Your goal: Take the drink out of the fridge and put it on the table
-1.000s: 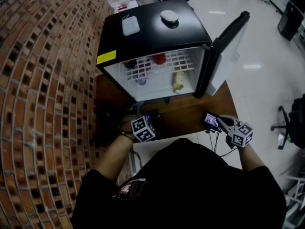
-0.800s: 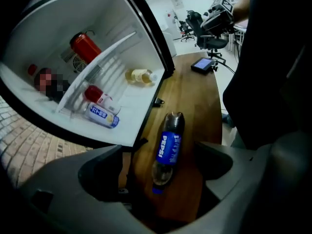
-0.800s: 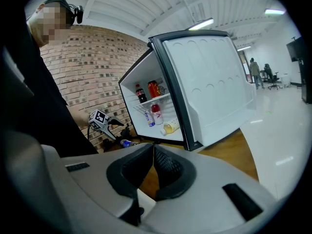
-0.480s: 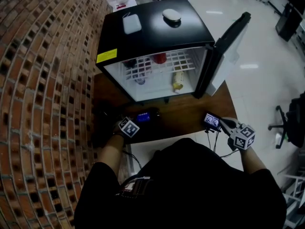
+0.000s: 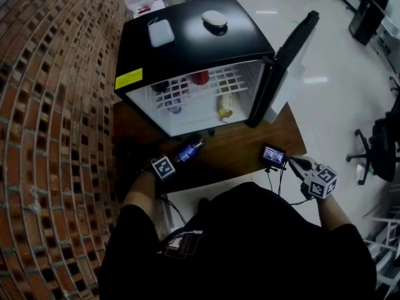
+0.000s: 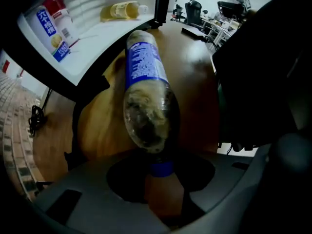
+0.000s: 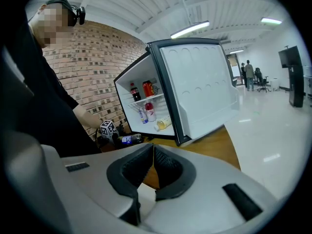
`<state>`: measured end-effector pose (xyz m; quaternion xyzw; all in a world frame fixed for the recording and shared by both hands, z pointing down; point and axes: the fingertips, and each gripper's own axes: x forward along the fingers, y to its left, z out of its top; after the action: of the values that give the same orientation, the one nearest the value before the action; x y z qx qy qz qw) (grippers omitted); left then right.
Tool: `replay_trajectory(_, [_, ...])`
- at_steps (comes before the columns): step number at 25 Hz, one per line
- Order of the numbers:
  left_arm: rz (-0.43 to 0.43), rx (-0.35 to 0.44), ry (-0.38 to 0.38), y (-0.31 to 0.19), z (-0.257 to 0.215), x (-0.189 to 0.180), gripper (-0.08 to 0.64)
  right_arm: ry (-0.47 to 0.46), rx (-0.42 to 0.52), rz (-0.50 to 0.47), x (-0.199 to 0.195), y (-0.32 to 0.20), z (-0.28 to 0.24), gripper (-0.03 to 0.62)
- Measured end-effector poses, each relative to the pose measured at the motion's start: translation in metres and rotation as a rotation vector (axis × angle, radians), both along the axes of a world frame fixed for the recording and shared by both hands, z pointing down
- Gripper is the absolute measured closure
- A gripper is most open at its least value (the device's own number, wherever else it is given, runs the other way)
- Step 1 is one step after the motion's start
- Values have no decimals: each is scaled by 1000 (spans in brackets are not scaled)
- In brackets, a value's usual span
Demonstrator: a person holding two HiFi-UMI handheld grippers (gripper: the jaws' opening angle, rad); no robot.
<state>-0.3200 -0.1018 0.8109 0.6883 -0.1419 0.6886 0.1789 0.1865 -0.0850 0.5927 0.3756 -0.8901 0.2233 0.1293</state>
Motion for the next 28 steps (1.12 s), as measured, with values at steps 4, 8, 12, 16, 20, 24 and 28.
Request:
replay_trajectory(4, [37, -62, 117, 17, -17, 32, 419, -14, 7, -24, -9, -3, 0, 574])
replay_trajectory(8, [153, 138, -47, -19, -85, 29, 420, -32, 12, -60, -22, -8, 3, 574])
replay_trajectory(12, [292, 293, -40, -38, -164, 97, 428, -51, 22, -83, -30, -13, 2, 574])
replay_trajectory(16, [424, 404, -26, -54, -191, 161, 560, -54, 21, -85, -27, -13, 4, 574])
replay_trajectory(20, [420, 326, 34, -27, -160, 180, 560, -61, 19, -65, -18, -9, 7, 574])
replay_trajectory(24, [167, 275, 240, 22, -108, 184, 560, -58, -24, -31, -3, -2, 22, 574])
replay_trajectory(28, [226, 415, 297, 8, -91, 253, 400, -2, -132, -70, -9, 20, 57, 574])
